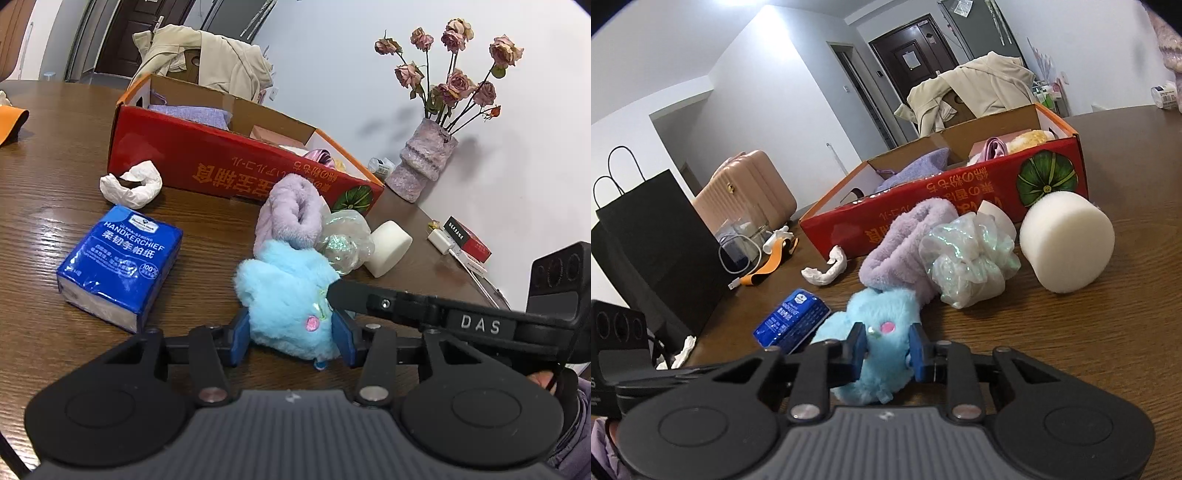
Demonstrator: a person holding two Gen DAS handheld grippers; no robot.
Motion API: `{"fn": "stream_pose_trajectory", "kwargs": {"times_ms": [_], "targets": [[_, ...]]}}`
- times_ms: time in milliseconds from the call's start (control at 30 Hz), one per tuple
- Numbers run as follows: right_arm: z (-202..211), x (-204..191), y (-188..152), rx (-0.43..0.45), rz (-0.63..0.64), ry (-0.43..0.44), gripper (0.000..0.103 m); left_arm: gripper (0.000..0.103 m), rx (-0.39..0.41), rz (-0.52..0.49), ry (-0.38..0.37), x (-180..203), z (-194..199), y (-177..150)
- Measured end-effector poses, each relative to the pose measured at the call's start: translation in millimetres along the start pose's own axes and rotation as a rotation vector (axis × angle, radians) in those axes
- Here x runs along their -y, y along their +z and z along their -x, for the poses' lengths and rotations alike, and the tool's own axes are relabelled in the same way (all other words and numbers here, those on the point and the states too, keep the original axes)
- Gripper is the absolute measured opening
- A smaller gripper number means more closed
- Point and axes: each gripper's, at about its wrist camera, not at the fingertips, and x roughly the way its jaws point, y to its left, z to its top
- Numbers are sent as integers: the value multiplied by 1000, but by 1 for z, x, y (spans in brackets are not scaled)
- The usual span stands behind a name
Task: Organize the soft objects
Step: 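Lift the light-blue plush, carry it into the box and release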
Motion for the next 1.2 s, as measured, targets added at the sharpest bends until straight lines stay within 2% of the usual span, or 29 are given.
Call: {"fn": "stream_pose_trajectory", "kwargs": {"times_ms": [100, 167, 200, 233, 267, 367, 467, 567, 600, 667, 700, 733, 833, 900, 967, 1000, 1067, 1100, 1200], "targets": [[10, -7, -3, 3, 18, 8, 21, 41, 33, -20, 5, 6, 14, -1], [22, -9, -6, 12, 3, 25, 21, 31, 64, -31, -4, 11, 27, -2], [27, -10, -7, 15, -2, 39, 17, 19, 70, -34, -35, 12, 33, -3], [32, -12, -9, 12, -13, 85, 5, 19, 71, -30, -79, 14, 37, -4], [36, -14, -11, 17, -26, 122, 5, 18, 80, -28, -92, 17, 42, -6], [46, -29, -16, 28, 40, 78, 5, 15, 81, -44, -71, 25, 47, -11], [55, -30, -17, 50, 34, 67, 6, 14, 74, -30, -50, 25, 49, -16], [63, -27, -15, 92, 37, 5, 11, 12, 61, -6, -39, 20, 52, -20], [63, -24, -13, 98, 38, -6, 18, 12, 60, -3, -36, 18, 53, -21], [59, -16, -7, 97, 42, 4, 39, 12, 54, 10, -22, 10, 52, -22], [53, -13, -4, 82, 44, 22, 56, 12, 48, 18, -11, 7, 51, -22], [45, -9, 1, 59, 47, 52, 60, 10, 39, 27, 7, 3, 49, -22], [23, 0, 12, 48, 25, 105, 59, 10, 23, 47, 13, -6, 44, -22], [0, 8, 20, -15, -4, 145, 59, 10, 14, 51, 16, -8, 41, -22], [-17, 11, 23, -55, -18, 147, 56, 10, 14, 54, 27, -9, 41, -22], [-21, 9, 22, -62, -8, 143, 51, 13, 27, 58, 32, -9, 44, -22], [-27, 8, 20, -95, 9, 122, 29, 27, 52, 35, 19, -6, 51, -23], [-27, 8, 17, -103, 7, 106, 22, 41, 58, 22, 16, -3, 53, -25], [-15, 9, 9, -61, -39, 50, 22, 43, 33, -6, 15, 8, 50, -30]]}}
